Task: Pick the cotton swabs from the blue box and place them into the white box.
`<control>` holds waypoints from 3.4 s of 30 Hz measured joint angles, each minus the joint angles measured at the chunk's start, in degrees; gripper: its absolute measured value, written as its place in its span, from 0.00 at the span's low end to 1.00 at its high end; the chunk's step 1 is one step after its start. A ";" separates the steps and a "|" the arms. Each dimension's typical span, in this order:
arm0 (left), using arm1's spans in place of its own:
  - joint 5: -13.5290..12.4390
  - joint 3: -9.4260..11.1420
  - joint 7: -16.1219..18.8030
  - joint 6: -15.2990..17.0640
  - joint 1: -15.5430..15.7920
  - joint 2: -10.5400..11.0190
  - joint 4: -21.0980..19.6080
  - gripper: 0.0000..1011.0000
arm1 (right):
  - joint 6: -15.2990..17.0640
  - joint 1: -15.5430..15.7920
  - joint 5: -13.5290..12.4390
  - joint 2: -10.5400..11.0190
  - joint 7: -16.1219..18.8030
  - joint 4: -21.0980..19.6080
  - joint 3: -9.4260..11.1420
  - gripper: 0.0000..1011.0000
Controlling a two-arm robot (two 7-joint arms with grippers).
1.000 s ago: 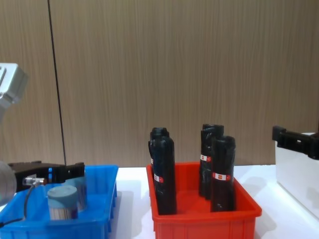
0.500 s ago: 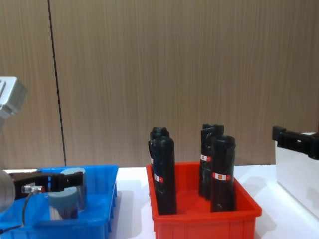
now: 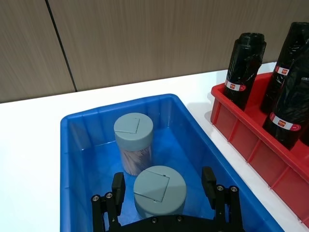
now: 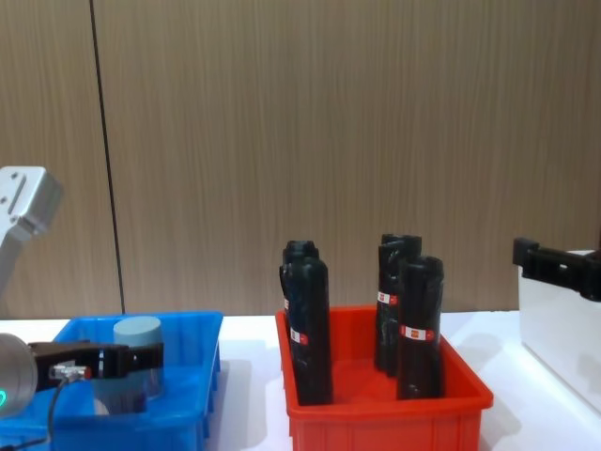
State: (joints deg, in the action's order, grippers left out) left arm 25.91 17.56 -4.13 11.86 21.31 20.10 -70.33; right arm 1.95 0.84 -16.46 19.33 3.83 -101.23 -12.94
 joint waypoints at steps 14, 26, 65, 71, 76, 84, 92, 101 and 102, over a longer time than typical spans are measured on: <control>-1.55 0.30 -2.72 0.11 2.06 -1.04 4.43 0.98 | 0.00 0.00 0.00 0.00 0.00 0.00 0.00 0.99; -3.09 0.45 -3.37 0.25 3.06 -1.56 6.24 0.67 | 0.00 0.00 0.00 0.01 0.00 0.00 0.00 0.99; -8.65 0.39 -13.78 1.36 3.04 -0.05 -13.34 0.66 | 0.00 0.00 0.00 0.00 0.00 0.00 0.00 0.99; -7.61 0.74 -17.33 1.12 4.24 -0.80 -13.63 0.66 | 0.00 0.00 0.00 0.00 0.00 0.00 0.00 0.99; -6.37 1.16 -21.33 1.03 5.77 -1.85 -13.07 0.66 | 0.00 0.00 0.00 0.00 0.00 0.00 0.00 0.99; -4.50 2.09 -27.54 1.60 9.15 -4.19 -9.94 0.66 | 0.00 0.00 0.00 0.00 0.00 0.00 0.00 0.99; -3.62 3.04 -32.28 3.55 13.21 -6.79 -5.22 0.66 | 0.00 0.00 0.00 0.00 0.00 0.00 0.00 0.99; -3.73 3.80 -35.42 6.28 17.39 -9.13 -0.44 0.66 | 0.00 0.00 0.00 0.00 0.00 0.00 0.00 0.99; -3.76 3.84 -35.55 6.41 17.62 -9.25 -0.18 0.66 | 0.00 0.00 0.00 0.00 0.00 0.00 0.00 0.99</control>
State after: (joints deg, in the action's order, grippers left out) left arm 22.16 21.40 -39.68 18.27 38.92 10.85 -70.52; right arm 1.95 0.84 -16.46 19.33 3.83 -101.23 -12.94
